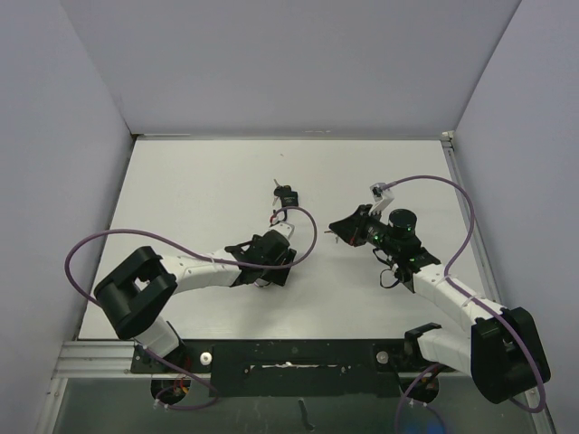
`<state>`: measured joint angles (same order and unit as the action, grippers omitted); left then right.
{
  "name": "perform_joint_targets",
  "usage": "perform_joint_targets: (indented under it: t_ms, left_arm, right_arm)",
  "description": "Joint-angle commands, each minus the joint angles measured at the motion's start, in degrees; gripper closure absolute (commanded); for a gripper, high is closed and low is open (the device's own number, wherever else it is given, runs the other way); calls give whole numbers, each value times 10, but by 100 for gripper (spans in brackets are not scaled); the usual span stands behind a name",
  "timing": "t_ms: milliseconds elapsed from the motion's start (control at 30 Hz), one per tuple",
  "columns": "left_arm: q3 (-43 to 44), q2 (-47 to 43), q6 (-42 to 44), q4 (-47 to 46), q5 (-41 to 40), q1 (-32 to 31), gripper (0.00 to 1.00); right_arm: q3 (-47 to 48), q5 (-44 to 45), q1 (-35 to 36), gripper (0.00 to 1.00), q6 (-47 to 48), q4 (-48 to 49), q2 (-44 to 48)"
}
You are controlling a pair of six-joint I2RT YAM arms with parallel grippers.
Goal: Unlock with the key
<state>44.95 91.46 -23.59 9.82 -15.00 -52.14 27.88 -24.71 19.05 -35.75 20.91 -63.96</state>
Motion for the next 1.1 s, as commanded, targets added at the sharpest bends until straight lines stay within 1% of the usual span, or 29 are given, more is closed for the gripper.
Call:
perform_joint_targets:
  t_ms: [0,33,67,133,167,233,300,400,700,1033,1067]
  left_arm:
    - [-23,13,-37,13,77,-11,71]
    - [-23,12,-37,13,77,-12,70]
    - [-24,11,-37,12,78,-14,64]
    - [-25,9,-38,10,78,-17,44]
    - [-25,9,-38,8,79,-17,37]
    - [-27,9,-37,5,80,-17,29]
    - [-29,8,-32,2,82,-17,23]
    - [-34,5,-24,-4,89,-18,19]
    - [-44,9,-10,-26,108,-17,18]
    - [-23,45,-8,-19,94,-17,17]
    - [-21,48,-8,-17,91,-16,15]
  right_arm:
    - [1,-8,-4,100,4,34,14]
    - [1,-9,-4,100,4,34,14]
    - [1,-8,-4,100,4,34,15]
    - [0,-8,-4,100,3,34,16]
    - [0,-8,-4,100,3,34,16]
    - [0,-9,-4,100,3,34,16]
    - [-1,-8,-4,100,4,34,17]
    - [-1,-8,-5,100,4,33,19]
    - [-3,-7,-5,100,4,33,21]
    - [-3,-8,-5,100,5,30,23]
    - [-3,-8,-5,100,5,29,24]
